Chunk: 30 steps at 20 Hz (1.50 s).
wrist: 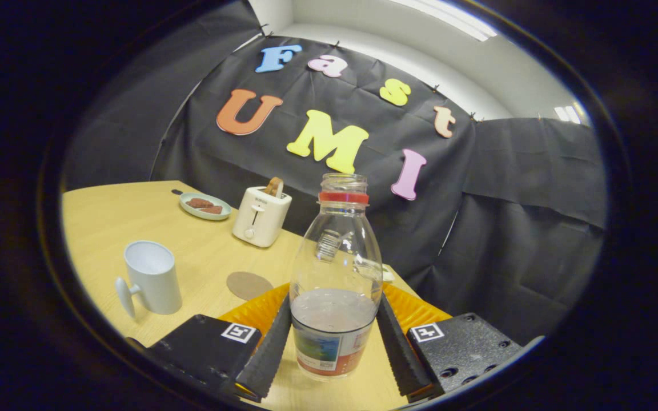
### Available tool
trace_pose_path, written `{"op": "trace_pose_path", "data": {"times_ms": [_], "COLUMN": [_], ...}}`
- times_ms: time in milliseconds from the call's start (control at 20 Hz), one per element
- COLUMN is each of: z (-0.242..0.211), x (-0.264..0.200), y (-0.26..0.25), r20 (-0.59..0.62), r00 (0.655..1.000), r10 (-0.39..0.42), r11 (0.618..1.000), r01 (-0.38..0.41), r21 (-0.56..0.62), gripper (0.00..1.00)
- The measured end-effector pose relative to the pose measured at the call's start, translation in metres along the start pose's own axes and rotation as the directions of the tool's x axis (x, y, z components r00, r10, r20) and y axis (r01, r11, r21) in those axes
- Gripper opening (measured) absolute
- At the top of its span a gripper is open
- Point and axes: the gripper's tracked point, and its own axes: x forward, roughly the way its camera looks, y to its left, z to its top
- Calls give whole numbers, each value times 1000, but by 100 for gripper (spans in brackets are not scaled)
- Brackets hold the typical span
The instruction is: Take the bottle from table, then pour the juice into the cup, finally place the bottle on the coaster
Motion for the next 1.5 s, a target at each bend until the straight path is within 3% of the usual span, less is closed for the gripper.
{"op": "trace_pose_path", "data": {"times_ms": [200,600,1000,1350,1500], "z": [21,24,45,44,46], "x": [-3,-3,1,0,-3], "y": [5,34,37,44,52], "r20": [63,120,256,287,294], "r00": [998,993,966,958,956], "r10": [-14,8,-37,-12,15], "r11": [982,858,626,488,381], "r01": [26,55,222,256,266], "r21": [-189,-511,-747,-834,-885], "gripper": [83,83,82,82,82]}}
